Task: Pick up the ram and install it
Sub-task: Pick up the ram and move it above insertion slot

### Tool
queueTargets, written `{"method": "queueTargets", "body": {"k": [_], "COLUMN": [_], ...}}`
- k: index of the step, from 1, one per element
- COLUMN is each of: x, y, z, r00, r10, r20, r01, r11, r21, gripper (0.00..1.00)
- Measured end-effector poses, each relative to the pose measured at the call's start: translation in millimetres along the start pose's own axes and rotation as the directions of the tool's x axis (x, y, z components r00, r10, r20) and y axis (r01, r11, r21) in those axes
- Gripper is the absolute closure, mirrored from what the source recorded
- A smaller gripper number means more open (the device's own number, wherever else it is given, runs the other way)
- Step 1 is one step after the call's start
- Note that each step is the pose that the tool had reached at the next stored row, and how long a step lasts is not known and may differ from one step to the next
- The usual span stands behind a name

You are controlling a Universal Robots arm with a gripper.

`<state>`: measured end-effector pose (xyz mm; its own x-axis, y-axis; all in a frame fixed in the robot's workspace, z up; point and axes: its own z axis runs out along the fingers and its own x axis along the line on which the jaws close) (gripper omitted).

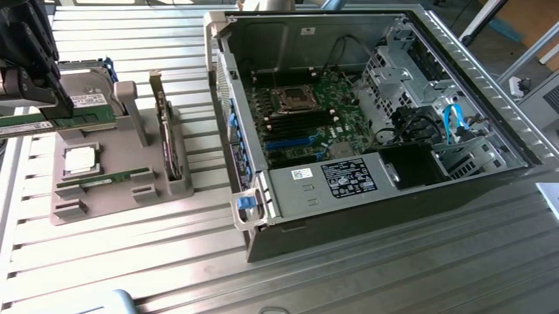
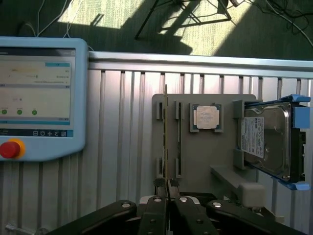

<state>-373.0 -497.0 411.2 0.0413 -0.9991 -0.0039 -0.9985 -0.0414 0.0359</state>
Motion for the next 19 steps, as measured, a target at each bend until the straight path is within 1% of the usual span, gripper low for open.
{"method": "queueTargets", "body": {"k": [4,7,8,14,18,19], "x": [0.0,0.1,0.3,0.8,1.4,1.4], "y": [-0.3,-3.3,-7.5,-19.3,-32.4,-33.9], "z": [-0.2,-0.3,-0.4,-0.7,-1.2,-1.3], "r00": [1.0000,1.0000,1.0000,1.0000,1.0000,1.0000], "r10": [0.000,0.000,0.000,0.000,0.000,0.000], "r20": [-0.0001,-0.0001,-0.0001,0.0000,0.0000,0.0000], "r01": [0.000,0.000,0.000,0.000,0.000,0.000], "r11": [1.0000,1.0000,1.0000,1.0000,1.0000,1.0000], "r21": [-0.0002,-0.0002,-0.0001,0.0000,-0.0001,-0.0002], "gripper": [0.88,0.88,0.88,0.88,0.88,0.88]}}
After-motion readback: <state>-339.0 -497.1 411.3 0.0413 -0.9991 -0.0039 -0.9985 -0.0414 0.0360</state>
